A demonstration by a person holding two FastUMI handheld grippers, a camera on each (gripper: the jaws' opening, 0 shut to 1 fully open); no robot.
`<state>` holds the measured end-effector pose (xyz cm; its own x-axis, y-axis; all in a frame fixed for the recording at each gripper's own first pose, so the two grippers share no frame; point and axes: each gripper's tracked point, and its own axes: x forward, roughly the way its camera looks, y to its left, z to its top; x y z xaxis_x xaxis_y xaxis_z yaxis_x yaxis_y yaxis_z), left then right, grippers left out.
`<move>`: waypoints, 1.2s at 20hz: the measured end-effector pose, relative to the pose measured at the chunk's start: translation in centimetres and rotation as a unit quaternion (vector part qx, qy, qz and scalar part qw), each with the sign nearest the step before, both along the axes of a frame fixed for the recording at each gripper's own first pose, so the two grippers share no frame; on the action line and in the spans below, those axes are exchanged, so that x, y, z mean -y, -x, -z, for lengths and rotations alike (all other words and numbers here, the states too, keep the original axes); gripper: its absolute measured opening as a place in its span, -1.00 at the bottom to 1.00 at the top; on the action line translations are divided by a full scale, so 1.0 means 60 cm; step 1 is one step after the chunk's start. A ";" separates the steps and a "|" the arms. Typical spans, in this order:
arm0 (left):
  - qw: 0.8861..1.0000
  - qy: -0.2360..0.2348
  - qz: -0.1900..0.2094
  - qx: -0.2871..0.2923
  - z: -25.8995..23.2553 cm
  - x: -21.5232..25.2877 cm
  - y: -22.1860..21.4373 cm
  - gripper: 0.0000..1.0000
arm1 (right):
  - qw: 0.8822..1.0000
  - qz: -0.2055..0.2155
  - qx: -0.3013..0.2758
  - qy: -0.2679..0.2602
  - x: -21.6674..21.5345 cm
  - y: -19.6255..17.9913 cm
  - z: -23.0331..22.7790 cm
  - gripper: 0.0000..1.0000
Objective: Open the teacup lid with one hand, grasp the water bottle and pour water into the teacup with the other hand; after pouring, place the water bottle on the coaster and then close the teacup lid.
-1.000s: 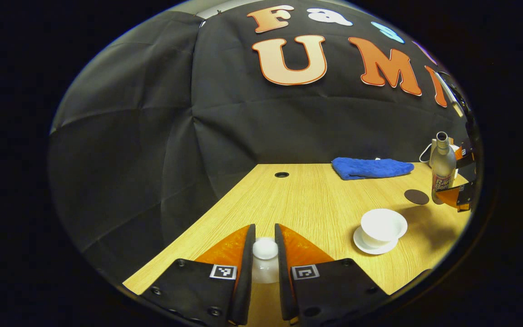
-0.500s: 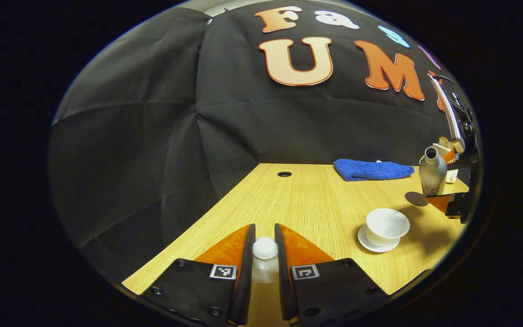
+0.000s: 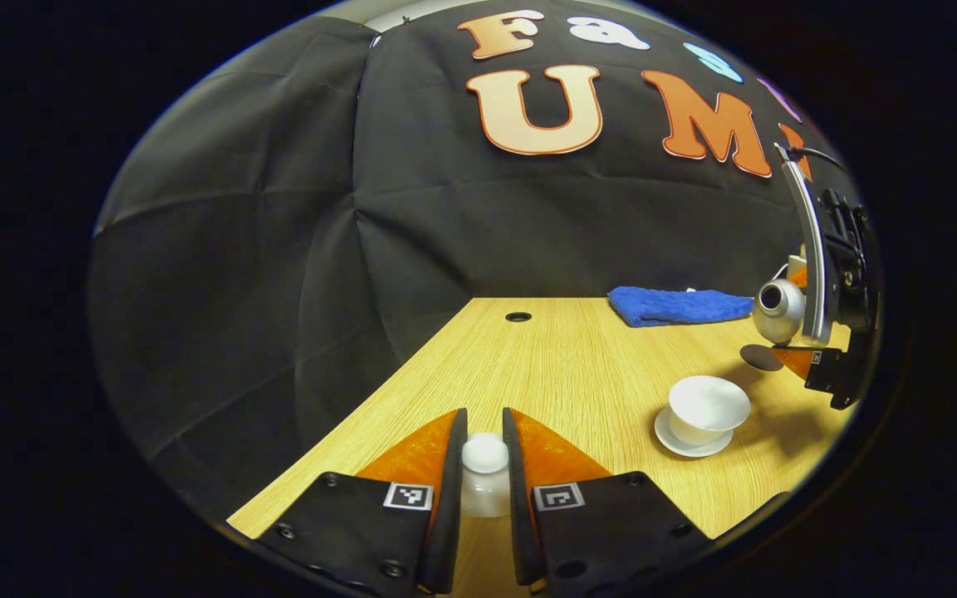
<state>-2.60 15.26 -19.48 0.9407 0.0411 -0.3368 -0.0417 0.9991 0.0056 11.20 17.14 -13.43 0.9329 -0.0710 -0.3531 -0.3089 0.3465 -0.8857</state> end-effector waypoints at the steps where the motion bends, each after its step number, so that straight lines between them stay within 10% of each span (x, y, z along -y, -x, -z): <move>1: 1.000 0.001 -0.001 -0.001 0.001 0.000 0.000 -0.39 | 1.000 -0.002 0.003 0.011 0.000 0.000 -0.002 0.46; 24: 1.000 -0.013 -0.011 -0.011 0.017 -0.012 0.004 -0.40 | 0.970 -0.059 0.113 0.209 -0.018 -0.054 -0.046 0.54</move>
<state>-2.82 15.96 -20.50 0.9319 0.0701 -0.3559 -0.0624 0.9975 0.0331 14.45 18.19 -10.69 0.9934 -0.0513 -0.1029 -0.1069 -0.0836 -0.9907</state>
